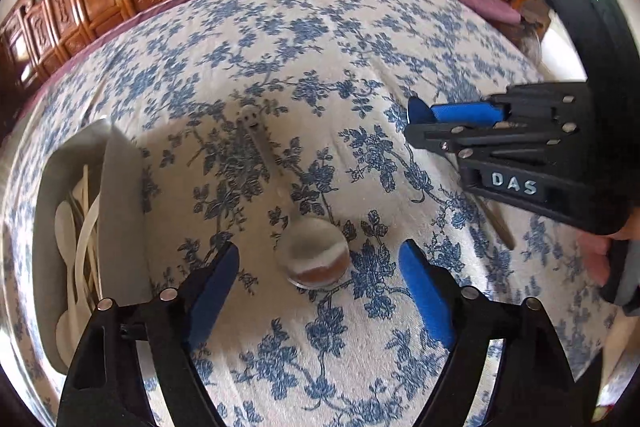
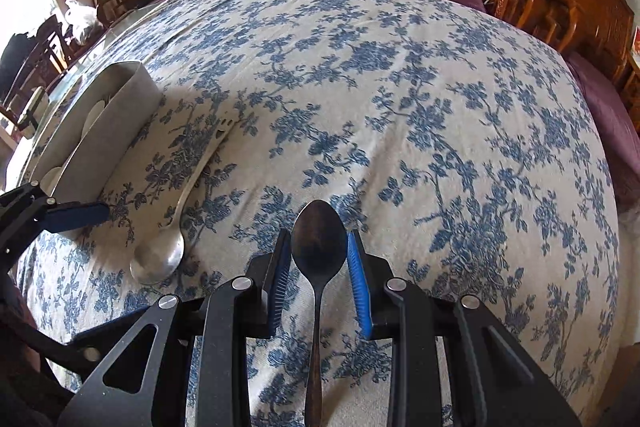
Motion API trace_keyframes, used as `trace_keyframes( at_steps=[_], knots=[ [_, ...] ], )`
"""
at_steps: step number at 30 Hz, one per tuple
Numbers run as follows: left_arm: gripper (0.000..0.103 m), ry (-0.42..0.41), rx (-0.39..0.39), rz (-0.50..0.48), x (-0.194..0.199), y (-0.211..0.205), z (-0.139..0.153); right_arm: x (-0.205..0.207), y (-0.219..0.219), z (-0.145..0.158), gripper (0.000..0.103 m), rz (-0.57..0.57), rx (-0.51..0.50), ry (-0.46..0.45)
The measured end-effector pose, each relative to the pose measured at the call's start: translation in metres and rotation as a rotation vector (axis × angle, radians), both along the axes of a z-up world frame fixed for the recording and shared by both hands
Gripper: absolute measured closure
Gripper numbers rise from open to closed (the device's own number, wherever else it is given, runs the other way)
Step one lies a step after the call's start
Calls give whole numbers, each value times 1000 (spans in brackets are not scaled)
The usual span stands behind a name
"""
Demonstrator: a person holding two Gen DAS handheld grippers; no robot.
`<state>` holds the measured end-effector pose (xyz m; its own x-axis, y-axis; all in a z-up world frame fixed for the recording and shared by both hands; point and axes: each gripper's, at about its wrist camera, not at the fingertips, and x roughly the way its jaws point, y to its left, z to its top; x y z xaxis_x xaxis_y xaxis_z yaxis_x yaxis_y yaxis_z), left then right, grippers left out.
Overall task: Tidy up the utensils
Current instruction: 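Close the left gripper on the metal fork while the right holds the spoon, then carry the fork in the left gripper into the tray and open it while the right holds the spoon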
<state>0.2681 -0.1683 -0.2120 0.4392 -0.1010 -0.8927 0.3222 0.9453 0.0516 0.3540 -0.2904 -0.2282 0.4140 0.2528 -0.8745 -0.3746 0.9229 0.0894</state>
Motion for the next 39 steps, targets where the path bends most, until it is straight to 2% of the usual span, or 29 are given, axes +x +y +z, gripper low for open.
trace_keyframes(
  at_steps=[3,7,9,11,13,14,16,20,25,32,39],
  knots=[
    [42,2,130,-25,3,-13,-15,-2,-3,0,72,-5,8,0],
    [42,-22,195,-53,0,-16,-18,-5,-4,4,72,-2,16,-7],
    [54,-26,212,-55,0,-15,-17,-6,-3,6,72,-2,18,-10],
    [75,4,169,-53,0,-9,-16,-8,-3,7,72,-2,15,-12],
    [85,25,117,-36,0,-2,-12,-9,-1,10,72,-2,12,-14],
    [93,24,100,-30,-1,0,-10,-10,0,12,72,-1,10,-17],
    [97,11,50,-14,-2,9,-1,-12,2,15,72,2,7,-23],
    [102,7,-11,19,-1,26,9,-17,10,21,72,8,-3,-30],
    [102,22,-89,67,2,54,17,-21,21,25,72,13,-12,-31],
    [102,6,-131,74,-4,76,30,-27,35,30,72,13,-13,-38],
    [102,-37,-166,52,-19,89,56,-40,49,41,72,7,5,-65]
  ],
)
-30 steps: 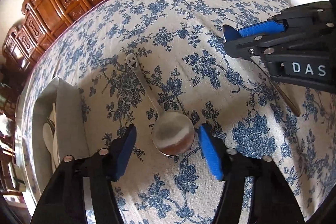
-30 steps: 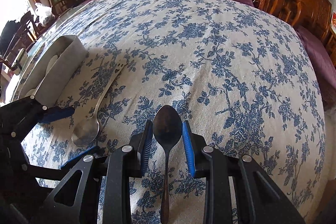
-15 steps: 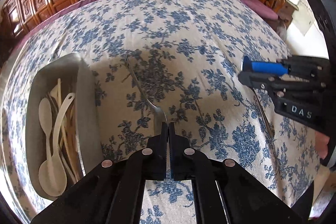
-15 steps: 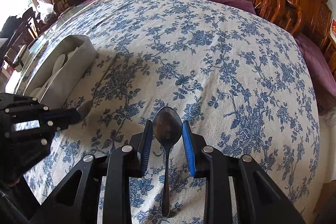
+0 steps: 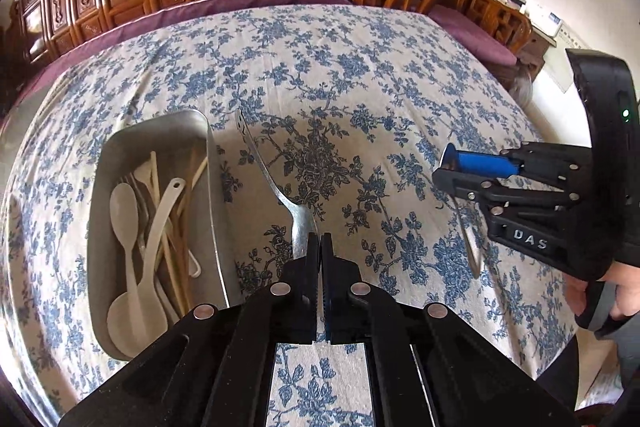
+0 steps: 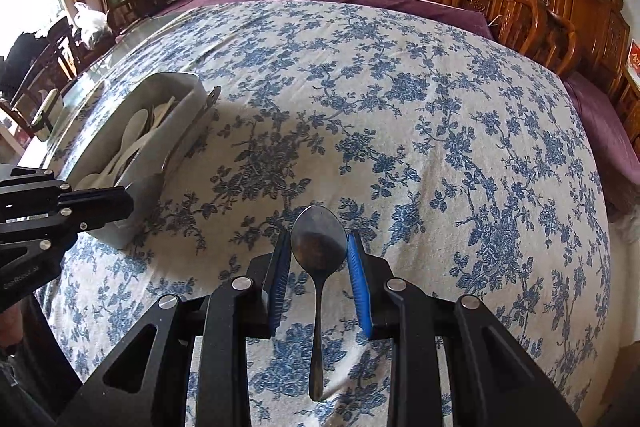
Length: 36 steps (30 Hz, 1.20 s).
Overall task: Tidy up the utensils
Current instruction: 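Carry the fork in the left gripper into the tray and open it while the right holds the spoon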
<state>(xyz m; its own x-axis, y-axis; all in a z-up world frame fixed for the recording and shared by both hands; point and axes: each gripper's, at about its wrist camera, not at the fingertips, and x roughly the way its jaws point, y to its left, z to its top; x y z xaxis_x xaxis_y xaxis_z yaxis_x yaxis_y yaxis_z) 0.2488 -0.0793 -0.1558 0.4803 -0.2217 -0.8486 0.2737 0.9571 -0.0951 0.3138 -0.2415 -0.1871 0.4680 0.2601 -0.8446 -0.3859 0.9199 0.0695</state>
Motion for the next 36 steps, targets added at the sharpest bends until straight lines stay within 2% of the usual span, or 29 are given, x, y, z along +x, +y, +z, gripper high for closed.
trace_keyframes(
  at_steps=[10,20,26,36],
  knots=[
    [102,-70,-27,-6,-22,19,40,-20,18,24,72,10,16,-63],
    [102,-110,-20,19,-27,49,57,-32,42,53,73,40,25,-120],
    [102,-93,-16,46,-24,73,46,-38,59,72,73,67,25,-155],
    [102,-21,-13,57,-15,99,8,-43,85,99,73,110,23,-199]
  ],
)
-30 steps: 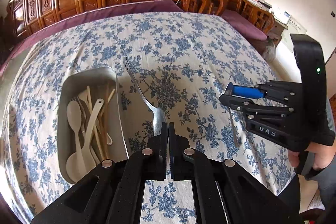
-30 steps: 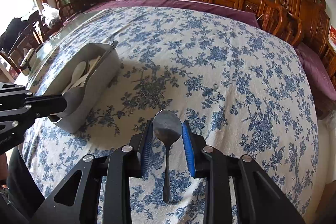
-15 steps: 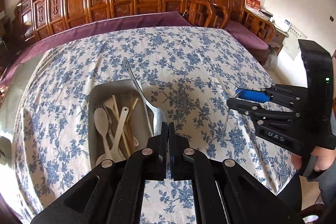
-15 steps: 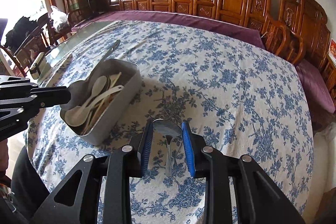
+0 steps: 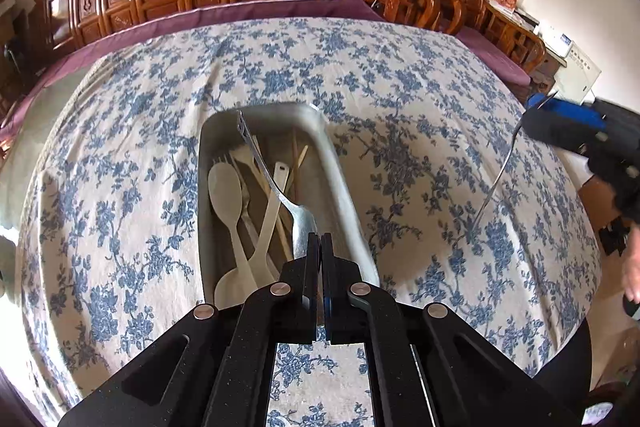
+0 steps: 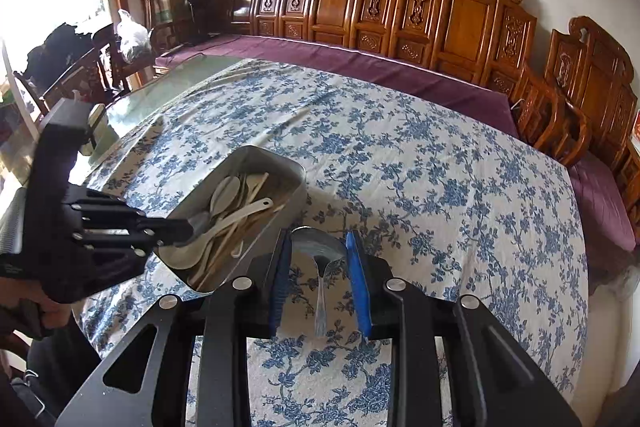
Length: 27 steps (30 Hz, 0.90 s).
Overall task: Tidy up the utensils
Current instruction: 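Carry the fork in the left gripper into the tray and open it while the right holds the spoon, then move the metal spoon over the tray and open the right gripper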
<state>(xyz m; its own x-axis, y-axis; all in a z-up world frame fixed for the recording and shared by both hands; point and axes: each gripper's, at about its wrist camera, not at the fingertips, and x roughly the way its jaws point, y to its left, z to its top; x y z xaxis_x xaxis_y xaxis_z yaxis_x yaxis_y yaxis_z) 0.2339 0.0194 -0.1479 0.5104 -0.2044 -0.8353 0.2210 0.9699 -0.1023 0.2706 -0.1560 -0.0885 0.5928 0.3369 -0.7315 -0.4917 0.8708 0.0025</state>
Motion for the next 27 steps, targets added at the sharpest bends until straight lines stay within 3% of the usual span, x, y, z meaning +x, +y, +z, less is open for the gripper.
trace_keyframes(
  at_steps=[9,16,23,27],
  knots=[
    [102,91,-21,6,5,16,-36,-2,14,9,73,18,0,-5],
    [101,102,-31,37,10,29,-40,-5,25,18,73,42,5,-16],
    [74,102,-55,81,8,44,-37,-8,42,29,73,81,17,-23],
    [69,79,-53,92,2,51,-29,-7,59,30,73,109,22,-21]
  ],
)
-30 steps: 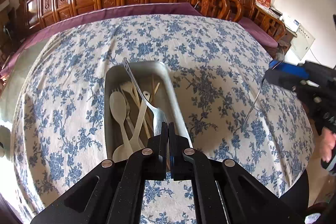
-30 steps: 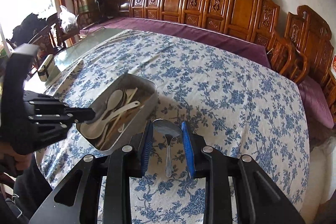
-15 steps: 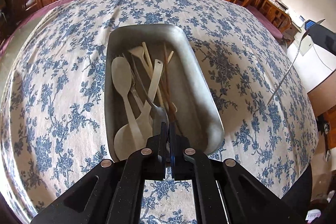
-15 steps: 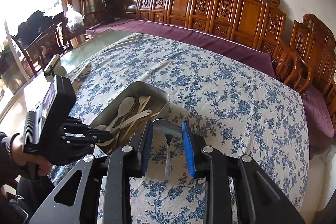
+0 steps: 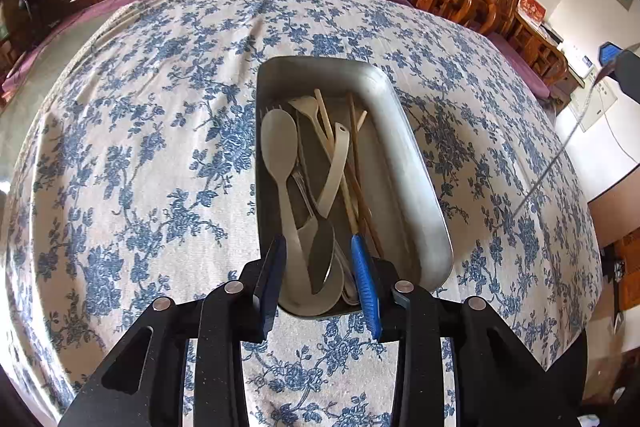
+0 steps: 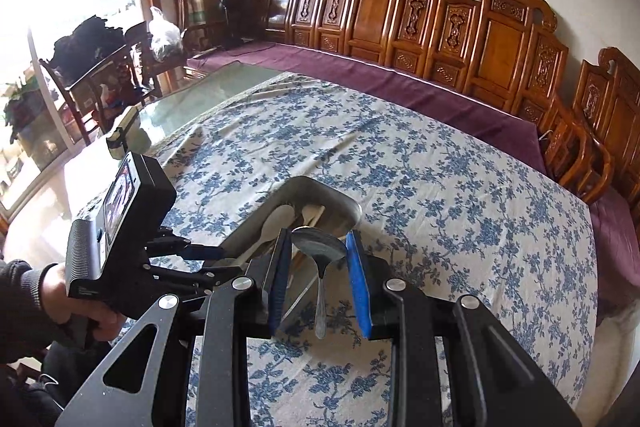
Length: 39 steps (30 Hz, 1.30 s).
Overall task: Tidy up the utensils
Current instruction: 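Move the metal spoon over the tray and open the right gripper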
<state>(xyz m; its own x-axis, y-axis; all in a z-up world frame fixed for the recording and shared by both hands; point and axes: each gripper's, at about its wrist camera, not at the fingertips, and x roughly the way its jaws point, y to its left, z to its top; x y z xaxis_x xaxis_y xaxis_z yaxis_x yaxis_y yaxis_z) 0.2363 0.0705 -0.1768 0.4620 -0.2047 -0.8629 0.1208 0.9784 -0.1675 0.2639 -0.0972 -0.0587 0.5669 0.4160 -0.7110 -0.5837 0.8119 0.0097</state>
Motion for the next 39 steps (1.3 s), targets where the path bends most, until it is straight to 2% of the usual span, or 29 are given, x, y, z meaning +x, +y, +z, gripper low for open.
trace_keyframes(
  at_steps=[10,14,20,28,31,39],
  knots=[
    [58,-58,1,35,-8,27,20,15,42,-12,73,48,2,45],
    [53,-76,-1,57,-10,41,26,21,58,-25,73,59,-7,81],
    [53,-90,-13,80,-14,58,31,32,77,-54,73,59,-36,142],
    [52,-105,-21,85,-19,65,37,46,82,-84,73,32,-91,207],
    [46,-116,-22,85,-20,65,40,54,82,-93,73,19,-105,226],
    [43,-129,-20,84,-21,64,46,78,83,-111,73,-17,-92,271]
  ],
)
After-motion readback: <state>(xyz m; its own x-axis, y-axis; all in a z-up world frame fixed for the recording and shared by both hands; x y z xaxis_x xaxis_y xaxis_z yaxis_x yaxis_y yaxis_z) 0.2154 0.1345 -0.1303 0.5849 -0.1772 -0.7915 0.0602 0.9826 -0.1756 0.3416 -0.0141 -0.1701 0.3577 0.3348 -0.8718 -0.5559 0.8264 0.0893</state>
